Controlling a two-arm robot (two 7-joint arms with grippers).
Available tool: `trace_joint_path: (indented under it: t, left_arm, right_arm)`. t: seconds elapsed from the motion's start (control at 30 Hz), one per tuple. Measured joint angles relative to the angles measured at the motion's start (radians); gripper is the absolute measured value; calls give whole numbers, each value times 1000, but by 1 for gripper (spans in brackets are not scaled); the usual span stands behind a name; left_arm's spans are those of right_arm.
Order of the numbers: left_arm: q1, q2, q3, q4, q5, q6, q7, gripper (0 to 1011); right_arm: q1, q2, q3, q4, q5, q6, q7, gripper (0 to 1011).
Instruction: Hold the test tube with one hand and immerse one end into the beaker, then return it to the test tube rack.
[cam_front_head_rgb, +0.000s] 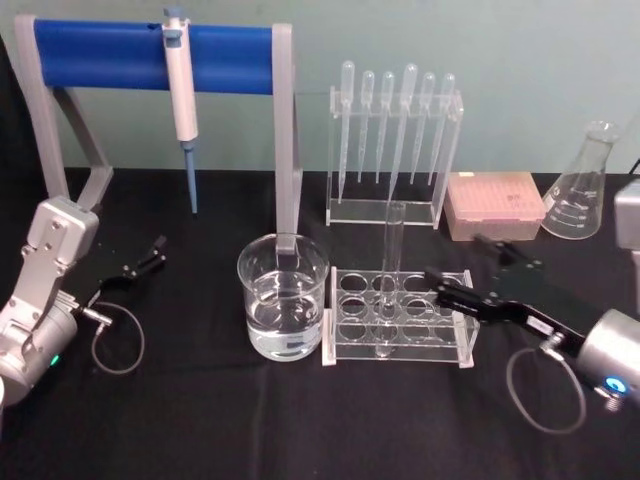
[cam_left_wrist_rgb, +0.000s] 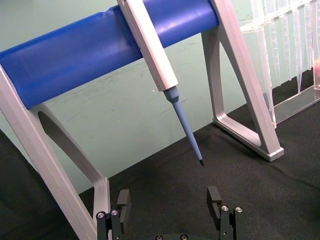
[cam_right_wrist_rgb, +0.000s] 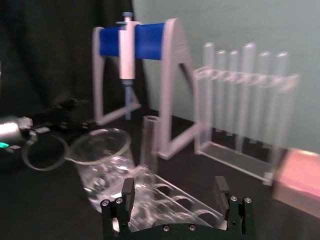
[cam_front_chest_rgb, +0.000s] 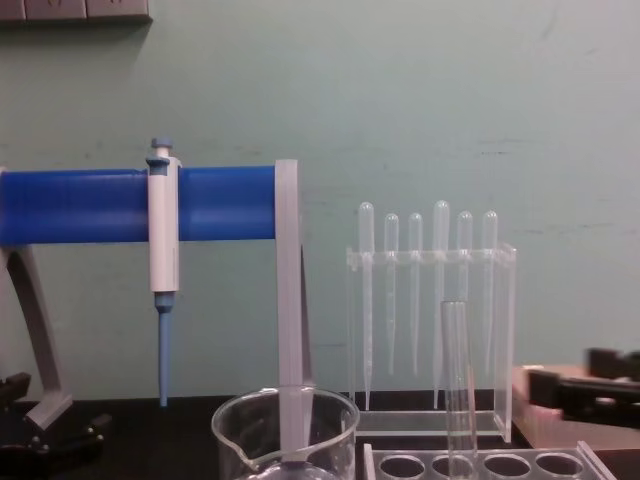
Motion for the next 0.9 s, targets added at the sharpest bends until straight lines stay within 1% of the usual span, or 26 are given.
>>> trace_joint_path:
  t: [0.03, 0.07, 0.1, 0.17, 0.2, 0.33, 0.37, 0.43, 0.57, 0.63, 0.73, 0.77, 0.8, 0.83, 0.87, 0.9]
  left_arm:
    - [0, 0, 0, 0, 0, 0, 0, 1000]
    - [0, 0, 0, 0, 0, 0, 0, 1000]
    - [0, 0, 0, 0, 0, 0, 0, 1000]
    - [0, 0, 0, 0, 0, 0, 0, 1000]
    - [0, 0, 0, 0, 0, 0, 0, 1000]
    - [0, 0, 0, 0, 0, 0, 0, 1000]
    - [0, 0, 0, 0, 0, 0, 0, 1000]
    - [0, 0, 0, 0, 0, 0, 0, 1000]
    - [0, 0, 0, 0, 0, 0, 0, 1000]
    - [0, 0, 0, 0, 0, 0, 0, 1000]
    - [0, 0, 0, 0, 0, 0, 0, 1000]
    - [0, 0, 0, 0, 0, 0, 0, 1000]
    - [0, 0, 0, 0, 0, 0, 0, 1000]
    - [0, 0, 0, 0, 0, 0, 0, 1000]
    - [0, 0, 0, 0, 0, 0, 0, 1000]
    - [0, 0, 0, 0, 0, 0, 0, 1000]
  right_arm:
    - [29, -19, -13, 25, 16, 21, 31, 1002]
    - [46, -30, -20, 39, 23, 32, 45, 1002]
    - [81, -53, -34, 72, 32, 54, 68, 1002]
    - [115, -74, -51, 106, 36, 74, 87, 1002]
    - [145, -92, -66, 137, 36, 89, 97, 1002]
    - [204, -130, -97, 207, 31, 110, 115, 1002]
    - [229, -148, -110, 240, 30, 117, 124, 1002]
    - [261, -170, -126, 283, 29, 122, 137, 1002]
    - [298, -195, -144, 327, 24, 125, 150, 1002]
    - [313, -206, -151, 340, 23, 125, 154, 1002]
    - [320, -213, -155, 345, 23, 125, 155, 994]
    - [320, -215, -156, 345, 23, 125, 155, 970]
    - [320, -216, -156, 345, 24, 125, 155, 970]
    - [320, -217, -157, 345, 25, 126, 155, 932]
    - [320, -218, -158, 345, 26, 127, 154, 920]
    - [320, -219, -158, 343, 28, 129, 154, 874]
